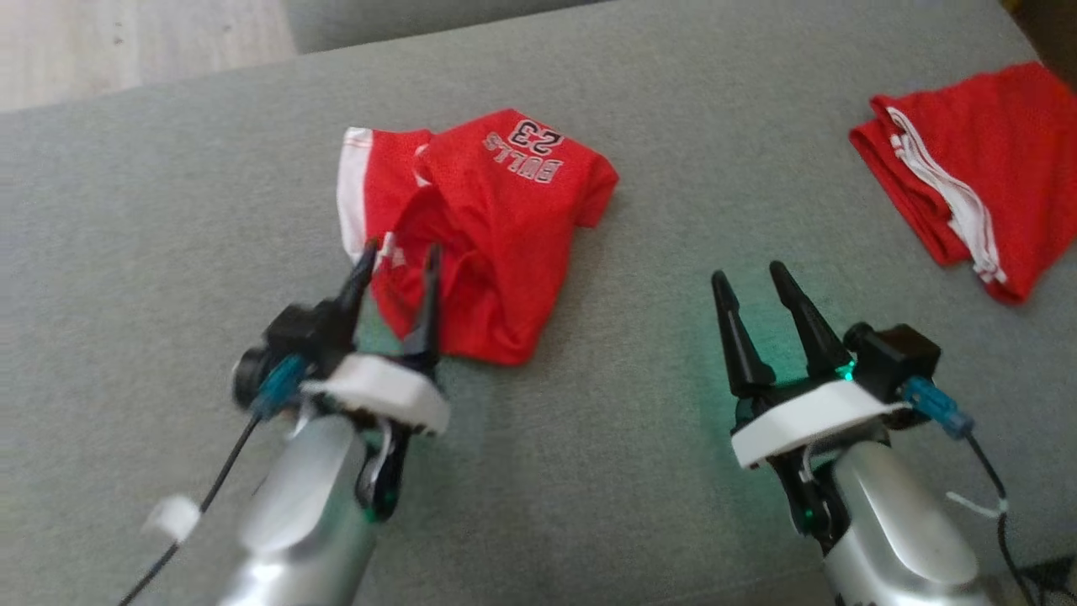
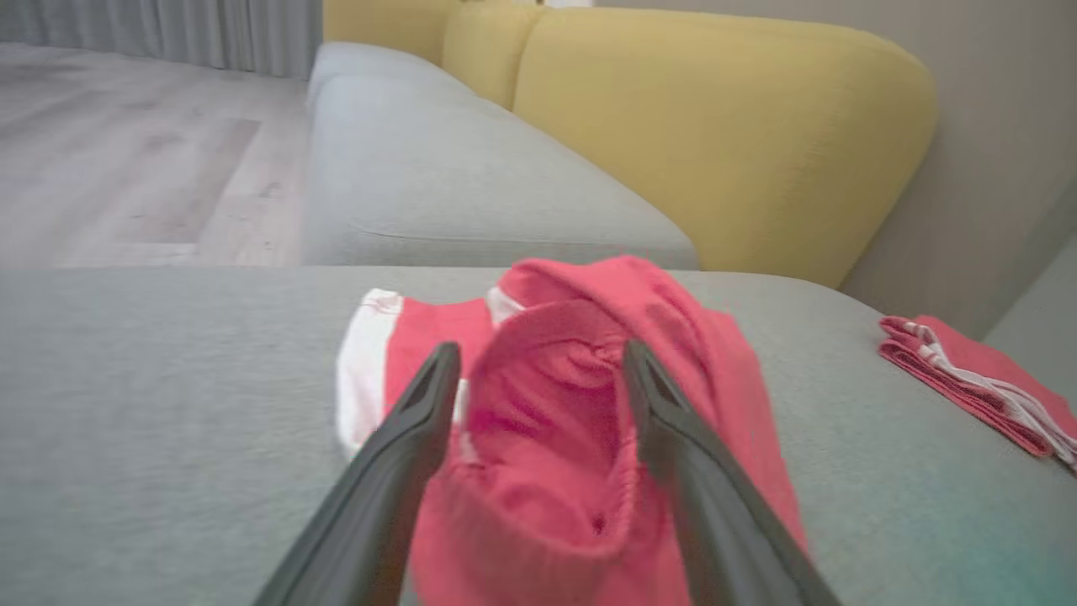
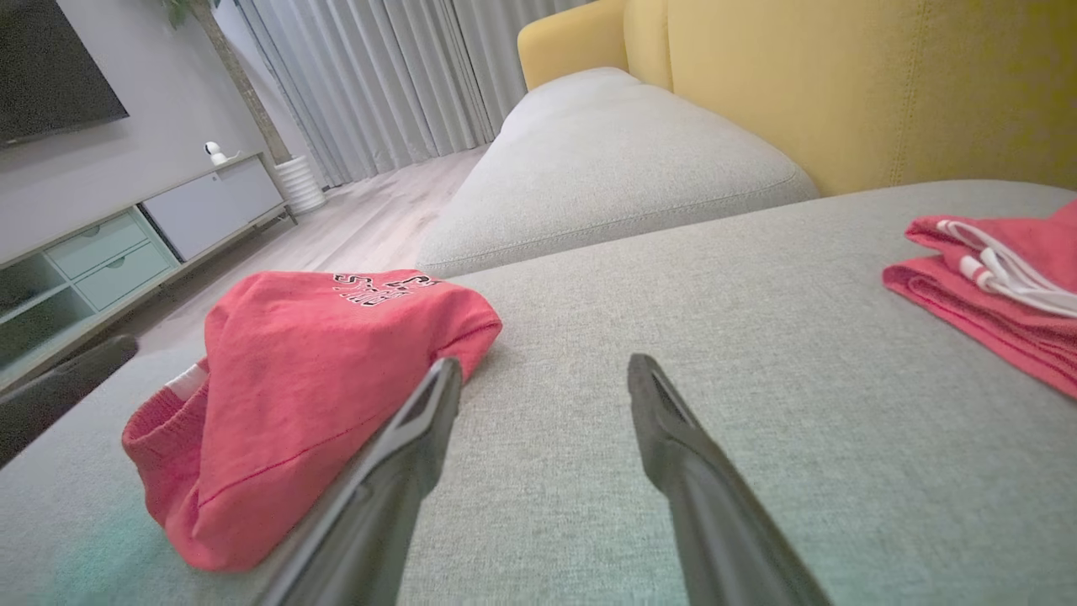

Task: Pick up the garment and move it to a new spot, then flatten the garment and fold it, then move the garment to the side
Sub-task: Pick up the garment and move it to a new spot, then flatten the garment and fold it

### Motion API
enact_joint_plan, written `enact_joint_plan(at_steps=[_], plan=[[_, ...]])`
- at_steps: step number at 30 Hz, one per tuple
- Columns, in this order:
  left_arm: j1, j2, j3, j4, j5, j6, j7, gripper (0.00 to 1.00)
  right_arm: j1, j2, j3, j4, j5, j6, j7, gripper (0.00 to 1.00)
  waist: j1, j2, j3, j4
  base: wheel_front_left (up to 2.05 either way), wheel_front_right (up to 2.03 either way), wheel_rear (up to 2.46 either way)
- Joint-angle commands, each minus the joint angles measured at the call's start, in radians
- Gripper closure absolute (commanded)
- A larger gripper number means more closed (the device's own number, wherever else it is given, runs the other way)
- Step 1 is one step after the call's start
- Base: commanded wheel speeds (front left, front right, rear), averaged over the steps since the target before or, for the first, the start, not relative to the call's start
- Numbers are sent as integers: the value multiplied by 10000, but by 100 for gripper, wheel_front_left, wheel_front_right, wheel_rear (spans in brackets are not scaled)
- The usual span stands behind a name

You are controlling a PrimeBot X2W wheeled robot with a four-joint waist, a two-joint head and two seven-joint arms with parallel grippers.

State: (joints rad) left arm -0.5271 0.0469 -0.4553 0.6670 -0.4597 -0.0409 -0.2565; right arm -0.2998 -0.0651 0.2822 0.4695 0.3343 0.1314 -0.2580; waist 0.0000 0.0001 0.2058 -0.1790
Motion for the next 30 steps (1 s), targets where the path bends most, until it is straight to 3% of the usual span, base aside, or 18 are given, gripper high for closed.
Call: enact_joint_plan(at_steps=[1, 7, 15, 26, 30], plan=[[257, 248, 675, -520, 244, 126, -53, 0, 107, 147, 80, -299, 3, -7, -38, 0, 0, -1, -222, 288, 0, 0, 0], [2405, 401, 2615, -1851, 1281, 307, -53, 0, 525, 148, -371, -176, -111, -7, -38, 0, 0, -1, -921, 981, 0, 0, 0], [4736, 157, 4067, -3251, 2135, -256, -53, 0, 1202, 148, -630, 22, -193, -7, -38, 0, 0, -1, -1536, 1283, 0, 0, 0], [5393, 38, 4268, -3429, 2344, -405, -53, 0, 1469, 148, -816, 84, -379, -7, -38, 0, 0, -1, -1564, 1450, 0, 0, 0], [5145, 36, 3948, -3394, 2200, -344, -53, 0, 1133, 148, -204, 62, -343, -7, -38, 0, 0, -1, -1380, 1738, 0, 0, 0]])
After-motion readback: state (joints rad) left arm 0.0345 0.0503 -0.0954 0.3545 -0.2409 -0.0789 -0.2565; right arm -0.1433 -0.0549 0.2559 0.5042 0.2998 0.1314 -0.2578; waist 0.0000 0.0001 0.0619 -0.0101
